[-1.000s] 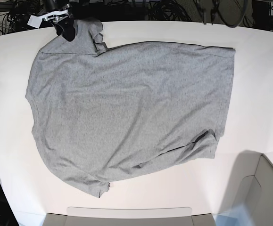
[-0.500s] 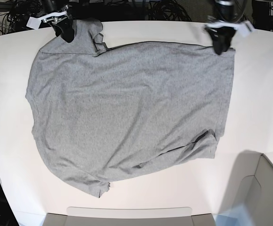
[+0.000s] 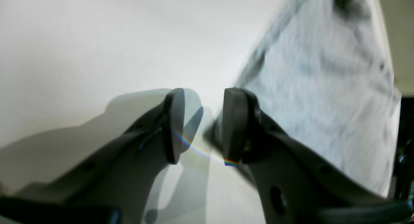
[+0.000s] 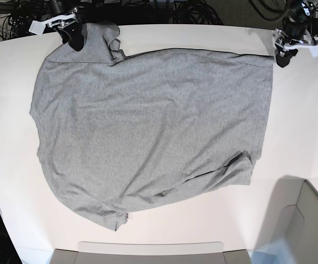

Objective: Fold the T-shirt properly
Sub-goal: 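Lower both grippers onto the shirt's collar-side corners and grasp them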

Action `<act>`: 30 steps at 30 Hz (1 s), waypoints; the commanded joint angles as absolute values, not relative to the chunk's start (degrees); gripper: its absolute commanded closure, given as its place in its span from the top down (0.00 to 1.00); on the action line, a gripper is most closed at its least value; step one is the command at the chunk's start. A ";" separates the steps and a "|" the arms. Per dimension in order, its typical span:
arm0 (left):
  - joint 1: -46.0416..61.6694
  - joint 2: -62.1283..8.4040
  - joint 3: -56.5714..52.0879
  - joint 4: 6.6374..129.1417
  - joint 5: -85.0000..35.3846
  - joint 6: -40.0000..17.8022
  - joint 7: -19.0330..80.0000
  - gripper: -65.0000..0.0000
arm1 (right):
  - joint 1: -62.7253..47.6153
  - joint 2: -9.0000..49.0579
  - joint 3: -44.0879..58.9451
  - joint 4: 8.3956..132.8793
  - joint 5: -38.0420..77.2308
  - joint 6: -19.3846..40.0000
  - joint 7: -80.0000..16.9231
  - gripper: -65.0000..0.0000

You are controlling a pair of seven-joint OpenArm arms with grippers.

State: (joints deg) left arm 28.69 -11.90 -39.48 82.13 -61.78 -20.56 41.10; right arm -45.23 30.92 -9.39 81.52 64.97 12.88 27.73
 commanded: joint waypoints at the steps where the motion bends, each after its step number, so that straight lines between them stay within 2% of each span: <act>1: 29.23 -13.14 -39.08 82.15 -59.82 -19.82 42.51 0.32 | -46.11 31.52 -9.36 80.66 66.07 8.66 24.66 0.39; 7: 29.32 -13.32 -33.80 81.80 -56.84 -24.13 44.00 0.32 | -46.11 31.52 -9.36 80.92 66.07 8.66 24.66 0.39; 15: 29.41 -13.14 -27.82 81.71 -52.88 -24.22 43.56 0.32 | -46.11 31.52 -9.36 81.10 65.98 8.66 24.66 0.39; 22: 29.14 -13.14 -27.38 81.71 -52.62 -24.13 44.18 0.25 | -45.67 31.69 -9.45 82.42 65.71 8.75 24.66 0.38; 25: 29.14 -13.32 -27.38 81.71 -52.62 -24.22 44.18 0.16 | -45.85 33.89 -9.89 83.56 65.98 8.75 24.66 0.27; 27: 29.14 -13.41 -27.38 81.71 -52.62 -24.22 44.18 0.03 | -45.93 34.59 -9.89 84.35 66.07 8.66 24.66 0.13; 29: 29.23 -13.58 -27.38 81.71 -52.62 -24.22 44.18 0.00 | -46.37 34.59 -9.45 84.88 66.07 8.57 24.66 0.00; 30: 29.32 -13.67 -27.38 81.98 -52.62 -24.22 44.18 0.00 | -46.73 34.68 -9.27 85.41 66.07 8.57 24.66 0.00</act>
